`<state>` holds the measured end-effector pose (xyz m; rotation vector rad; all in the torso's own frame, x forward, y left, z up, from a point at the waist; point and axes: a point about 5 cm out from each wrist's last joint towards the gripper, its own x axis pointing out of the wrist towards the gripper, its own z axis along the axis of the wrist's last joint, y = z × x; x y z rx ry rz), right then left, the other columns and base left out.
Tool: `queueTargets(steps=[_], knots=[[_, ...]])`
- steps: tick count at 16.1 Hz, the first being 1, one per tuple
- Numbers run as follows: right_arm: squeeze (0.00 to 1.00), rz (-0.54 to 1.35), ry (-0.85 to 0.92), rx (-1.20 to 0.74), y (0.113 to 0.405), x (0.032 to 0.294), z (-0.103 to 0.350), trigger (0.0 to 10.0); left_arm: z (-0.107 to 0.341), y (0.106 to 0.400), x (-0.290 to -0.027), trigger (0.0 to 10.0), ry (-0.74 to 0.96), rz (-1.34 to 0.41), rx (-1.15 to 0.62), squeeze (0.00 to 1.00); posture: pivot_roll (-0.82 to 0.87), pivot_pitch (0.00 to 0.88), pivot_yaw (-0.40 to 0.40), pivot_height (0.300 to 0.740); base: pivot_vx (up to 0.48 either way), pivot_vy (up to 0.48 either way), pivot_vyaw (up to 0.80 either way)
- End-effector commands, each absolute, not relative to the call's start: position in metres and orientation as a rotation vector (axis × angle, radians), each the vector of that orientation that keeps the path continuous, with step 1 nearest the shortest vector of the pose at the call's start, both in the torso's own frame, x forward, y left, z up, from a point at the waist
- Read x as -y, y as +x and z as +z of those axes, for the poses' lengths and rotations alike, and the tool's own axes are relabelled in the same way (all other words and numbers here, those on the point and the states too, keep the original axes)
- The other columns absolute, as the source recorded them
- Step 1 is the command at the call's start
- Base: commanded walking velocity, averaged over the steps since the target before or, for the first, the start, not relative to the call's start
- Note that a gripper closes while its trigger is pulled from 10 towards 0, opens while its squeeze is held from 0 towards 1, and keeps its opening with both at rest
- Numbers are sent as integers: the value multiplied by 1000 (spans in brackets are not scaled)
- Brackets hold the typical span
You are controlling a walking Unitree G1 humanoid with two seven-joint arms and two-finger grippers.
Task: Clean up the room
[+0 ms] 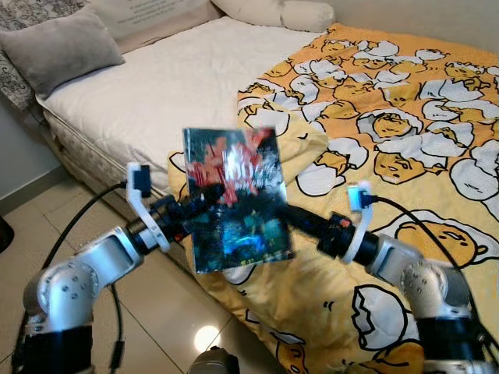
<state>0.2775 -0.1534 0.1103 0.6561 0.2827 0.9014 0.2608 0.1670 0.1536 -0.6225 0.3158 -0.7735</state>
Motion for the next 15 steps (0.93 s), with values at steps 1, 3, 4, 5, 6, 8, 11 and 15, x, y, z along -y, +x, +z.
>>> queueTargets(steps=[1,3,4,5,6,8,11,15], knots=[[1000,727,617,-228,285,172,109,10000,158,260,-169,0,-527,-750,-298,0,33,0,100,740,0,0,0],[0,541,618,-152,285,190,110,10000,157,259,-167,0,-463,-687,-295,0,13,0,105,740,0,0,0],[0,482,595,-126,284,190,111,10000,155,260,-164,0,-372,-647,-295,0,3,0,99,740,0,0,0],[0,374,575,-118,284,193,112,10000,153,262,-157,3765,-257,-619,-286,0,-3,0,94,740,0,0,0],[0,264,518,-124,283,195,109,10000,145,264,-152,10000,-155,-561,-301,0,-18,0,96,740,0,0,0],[0,72,355,-159,280,200,100,10000,138,273,-156,10000,-111,-393,-241,0,-50,0,110,740,0,0,0],[0,32,255,-187,269,185,95,10000,134,282,-159,10000,-64,-277,-162,0,-64,0,110,740,0,0,0],[0,-5,165,-268,256,175,80,10000,127,280,-152,10000,14,-256,-156,0,-48,0,91,740,0,0,0]])
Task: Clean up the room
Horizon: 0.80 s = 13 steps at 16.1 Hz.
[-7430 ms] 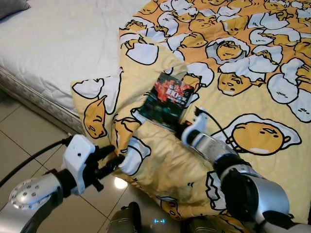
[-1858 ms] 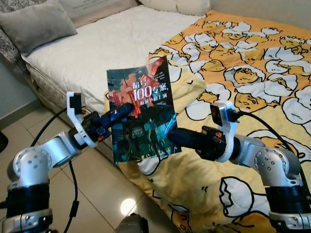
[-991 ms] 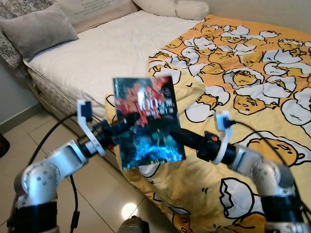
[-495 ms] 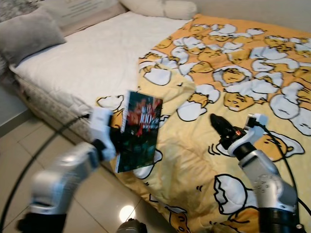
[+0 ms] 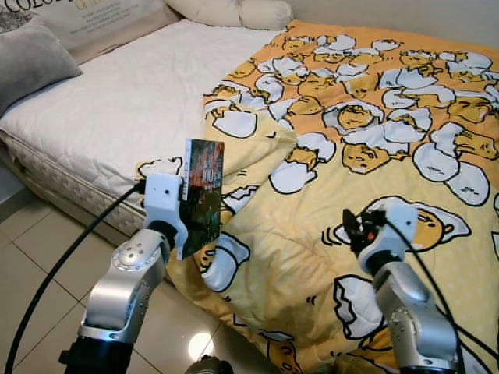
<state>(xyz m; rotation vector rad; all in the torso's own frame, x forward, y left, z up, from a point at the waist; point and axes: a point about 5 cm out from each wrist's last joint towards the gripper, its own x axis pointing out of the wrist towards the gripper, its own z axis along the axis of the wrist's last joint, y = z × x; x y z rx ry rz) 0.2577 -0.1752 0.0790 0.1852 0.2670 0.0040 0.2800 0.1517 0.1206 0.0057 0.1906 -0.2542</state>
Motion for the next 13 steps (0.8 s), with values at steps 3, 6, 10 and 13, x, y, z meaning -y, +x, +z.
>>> queueTargets(steps=[3,6,10,13], knots=[[0,-29,187,-279,251,175,79,10000,121,275,-156,10000,57,-242,-151,0,-58,0,100,740,0,186,-146],[0,-45,165,-299,251,174,80,10000,118,274,-157,10000,86,-244,-156,0,-42,0,93,740,0,313,-623],[0,-33,186,-318,253,166,78,10000,120,271,-160,10000,96,-238,-152,0,-21,0,85,740,0,343,-680],[0,-32,192,-323,253,165,79,10000,121,272,-165,10000,101,-225,-151,0,-19,0,84,740,0,350,-679]])
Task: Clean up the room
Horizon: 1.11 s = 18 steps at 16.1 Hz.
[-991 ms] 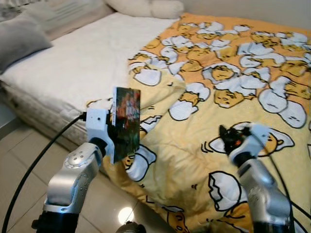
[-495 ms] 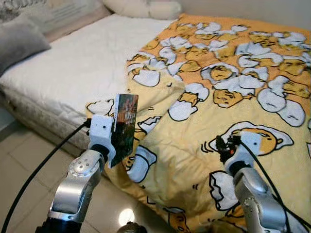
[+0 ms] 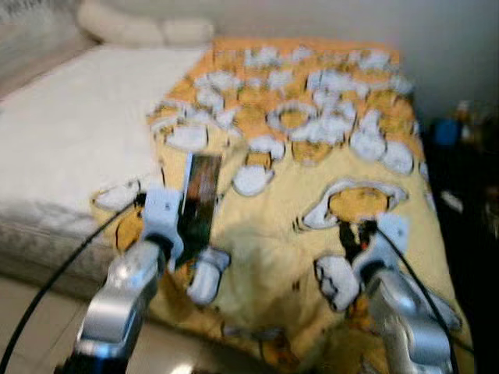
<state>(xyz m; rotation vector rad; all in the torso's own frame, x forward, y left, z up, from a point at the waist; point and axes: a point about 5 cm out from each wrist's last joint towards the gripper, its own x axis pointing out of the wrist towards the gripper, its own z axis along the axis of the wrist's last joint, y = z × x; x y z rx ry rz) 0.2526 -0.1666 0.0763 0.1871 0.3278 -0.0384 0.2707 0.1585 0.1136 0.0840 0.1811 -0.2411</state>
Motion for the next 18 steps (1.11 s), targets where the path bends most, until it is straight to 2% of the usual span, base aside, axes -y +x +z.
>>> queueTargets(steps=[1,14,18], knots=[[0,-32,193,-323,253,165,79,10000,121,272,-165,10000,101,-224,-151,0,-17,0,84,740,0,356,-681],[0,-50,201,-330,252,167,81,10000,122,278,-167,10000,113,-220,-158,0,-23,0,92,740,0,393,-674],[0,-31,151,-312,257,168,83,10000,120,277,-166,10000,100,-207,-165,0,-9,0,81,740,0,441,0]])
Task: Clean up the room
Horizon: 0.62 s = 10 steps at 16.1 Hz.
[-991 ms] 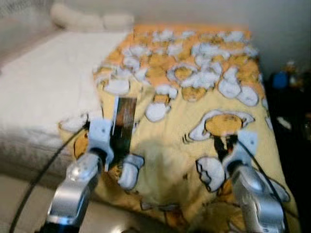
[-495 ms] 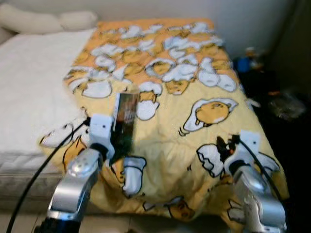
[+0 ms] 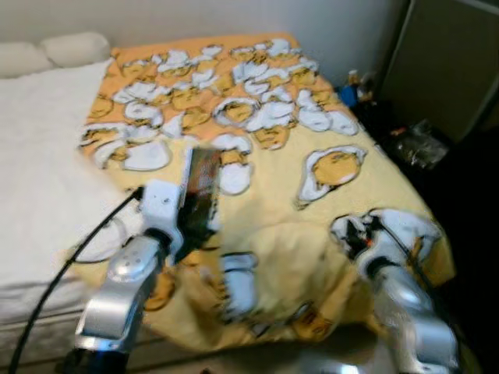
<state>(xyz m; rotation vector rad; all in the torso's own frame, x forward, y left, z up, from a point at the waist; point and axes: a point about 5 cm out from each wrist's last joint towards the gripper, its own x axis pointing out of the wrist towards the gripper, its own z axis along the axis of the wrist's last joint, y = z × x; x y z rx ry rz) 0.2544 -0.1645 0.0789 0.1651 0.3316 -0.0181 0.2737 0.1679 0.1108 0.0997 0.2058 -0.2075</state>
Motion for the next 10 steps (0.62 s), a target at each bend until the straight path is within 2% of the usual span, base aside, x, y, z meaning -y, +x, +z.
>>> queueTargets(steps=[1,10], knots=[[0,-5,126,-297,261,167,85,10000,120,276,-166,10000,93,-198,-164,0,-7,0,78,740,0,439,0],[0,69,43,-281,267,164,87,10000,116,270,-172,10000,81,-150,-174,0,14,0,51,740,0,442,0]])
